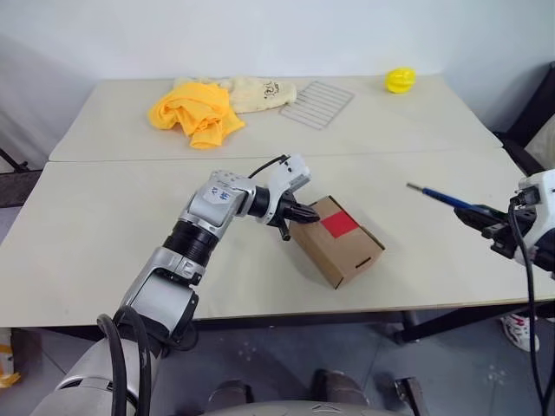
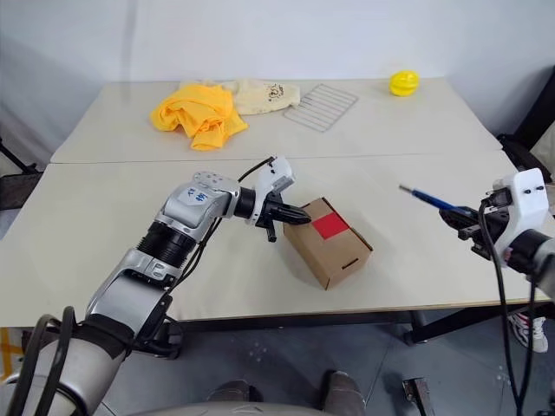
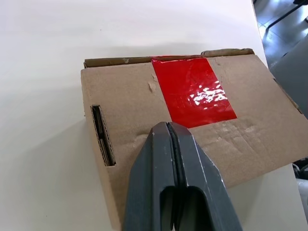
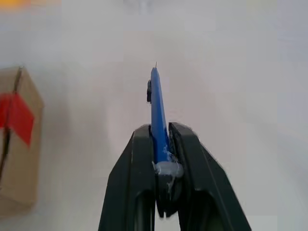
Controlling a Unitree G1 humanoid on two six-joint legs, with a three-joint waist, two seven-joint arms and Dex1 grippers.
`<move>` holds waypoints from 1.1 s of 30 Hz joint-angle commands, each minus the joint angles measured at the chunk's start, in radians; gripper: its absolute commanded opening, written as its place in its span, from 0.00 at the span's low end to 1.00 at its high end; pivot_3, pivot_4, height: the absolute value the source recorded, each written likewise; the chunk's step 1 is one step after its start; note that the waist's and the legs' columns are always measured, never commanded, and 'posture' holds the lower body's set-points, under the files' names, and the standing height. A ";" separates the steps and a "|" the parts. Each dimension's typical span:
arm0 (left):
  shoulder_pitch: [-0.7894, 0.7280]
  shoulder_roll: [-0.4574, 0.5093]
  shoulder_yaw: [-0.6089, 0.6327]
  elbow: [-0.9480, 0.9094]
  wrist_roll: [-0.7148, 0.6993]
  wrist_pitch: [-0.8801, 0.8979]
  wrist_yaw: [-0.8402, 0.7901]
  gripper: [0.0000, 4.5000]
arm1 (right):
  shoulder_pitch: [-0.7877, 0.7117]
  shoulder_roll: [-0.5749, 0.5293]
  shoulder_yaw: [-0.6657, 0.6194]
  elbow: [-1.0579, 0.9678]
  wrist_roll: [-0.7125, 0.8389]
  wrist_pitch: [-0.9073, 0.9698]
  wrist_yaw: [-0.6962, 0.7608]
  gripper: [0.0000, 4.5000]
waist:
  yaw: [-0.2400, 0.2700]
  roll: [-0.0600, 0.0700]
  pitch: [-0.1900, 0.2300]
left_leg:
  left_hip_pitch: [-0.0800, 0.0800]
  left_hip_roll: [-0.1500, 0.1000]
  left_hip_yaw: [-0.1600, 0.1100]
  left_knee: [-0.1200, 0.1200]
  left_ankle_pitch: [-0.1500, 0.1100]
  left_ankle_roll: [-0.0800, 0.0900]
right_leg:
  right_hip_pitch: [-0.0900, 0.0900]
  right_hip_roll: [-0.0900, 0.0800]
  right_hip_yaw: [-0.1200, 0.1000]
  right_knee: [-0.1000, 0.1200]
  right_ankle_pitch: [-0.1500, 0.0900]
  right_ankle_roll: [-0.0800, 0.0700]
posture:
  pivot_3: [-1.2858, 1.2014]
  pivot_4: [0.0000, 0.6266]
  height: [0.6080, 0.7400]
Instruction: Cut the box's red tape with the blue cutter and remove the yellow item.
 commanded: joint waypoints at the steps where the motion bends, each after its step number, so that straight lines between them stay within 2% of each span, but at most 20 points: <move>1: 0.031 -0.011 -0.026 0.017 0.037 0.023 0.020 0.00 | 0.021 0.092 0.035 0.181 -0.066 -0.211 -0.001 0.04 | 0.001 0.002 0.000 | 0.000 0.000 -0.001 0.000 0.000 0.000 | 0.002 0.000 0.000 -0.002 0.000 0.000 | 0.52 0.24 1.00; 5: 0.031 -0.017 -0.023 0.017 0.039 0.023 0.023 0.00 | 0.021 0.134 0.082 0.289 -0.087 -0.275 0.003 0.04 | -0.001 0.007 0.000 | 0.000 -0.001 -0.001 0.000 0.000 0.001 | 0.003 0.000 0.001 -0.004 0.001 0.001 | 0.52 0.24 1.00; 10: 0.033 -0.025 -0.019 0.013 0.038 0.024 0.028 0.00 | 0.009 0.183 0.095 0.438 -0.110 -0.354 -0.040 0.04 | -0.002 0.008 0.000 | 0.003 -0.001 -0.002 0.000 0.000 0.001 | 0.006 0.000 0.000 -0.003 0.001 0.001 | 0.52 0.24 1.00; 13: 0.031 -0.027 -0.017 0.013 0.038 0.021 0.030 0.00 | 0.022 0.191 0.093 0.429 -0.102 -0.369 -0.049 0.25 | -0.002 0.007 0.000 | 0.005 -0.001 -0.002 0.000 0.000 0.001 | 0.008 0.000 0.001 -0.004 0.001 0.001 | 0.52 0.24 1.00; 16: 0.026 -0.029 -0.009 0.016 0.036 0.019 0.034 0.00 | 0.062 0.184 0.068 0.332 -0.061 -0.354 -0.047 0.47 | 0.001 0.007 0.000 | 0.005 -0.001 -0.003 0.000 -0.001 0.002 | 0.009 0.000 0.000 -0.005 0.001 0.001 | 0.52 0.24 1.00; 18: 0.026 -0.026 -0.007 0.015 0.037 0.017 0.032 0.00 | 0.110 0.156 0.055 0.237 -0.041 -0.338 -0.031 0.64 | 0.001 0.008 0.000 | 0.004 -0.001 -0.004 -0.001 -0.001 0.002 | 0.008 0.000 0.000 -0.006 0.001 0.001 | 0.52 0.24 1.00; 21: 0.024 -0.023 0.004 0.011 0.031 0.017 0.030 0.00 | 0.176 0.110 0.038 0.113 -0.011 -0.310 -0.005 0.83 | 0.000 0.011 0.001 | 0.003 -0.002 -0.004 -0.001 -0.001 0.002 | 0.008 0.000 0.000 -0.007 0.001 0.002 | 0.52 0.24 1.00; 23: 0.017 -0.015 0.029 0.001 0.015 0.019 0.025 0.00 | 0.242 0.020 0.019 -0.031 0.008 -0.275 0.050 0.98 | -0.001 0.012 0.002 | 0.002 -0.002 -0.004 -0.001 -0.001 0.002 | 0.008 0.000 0.001 -0.008 0.001 0.002 | 0.52 0.24 1.00; 27: -0.013 -0.011 0.089 -0.007 -0.028 0.045 0.008 0.00 | 0.240 -0.108 0.023 -0.164 0.088 -0.165 0.096 0.99 | -0.005 0.013 0.004 | 0.001 -0.002 -0.004 -0.001 -0.001 0.003 | 0.006 0.000 0.000 -0.008 0.001 0.002 | 0.52 0.24 1.00; 31: -0.051 -0.006 0.141 -0.010 -0.070 0.073 -0.017 0.00 | 0.126 -0.243 0.113 -0.130 0.079 -0.047 0.124 0.99 | -0.013 0.012 0.008 | -0.001 -0.001 -0.004 -0.001 -0.001 0.003 | 0.004 0.001 0.001 -0.007 0.002 0.002 | 0.52 0.24 1.00; 33: -0.073 0.001 0.162 -0.007 -0.086 0.091 -0.024 0.00 | 0.018 -0.267 0.186 -0.040 0.035 -0.057 0.144 0.91 | -0.014 0.010 0.010 | -0.001 -0.001 -0.004 -0.001 -0.001 0.003 | 0.003 0.001 0.000 -0.008 0.002 0.002 | 0.52 0.24 1.00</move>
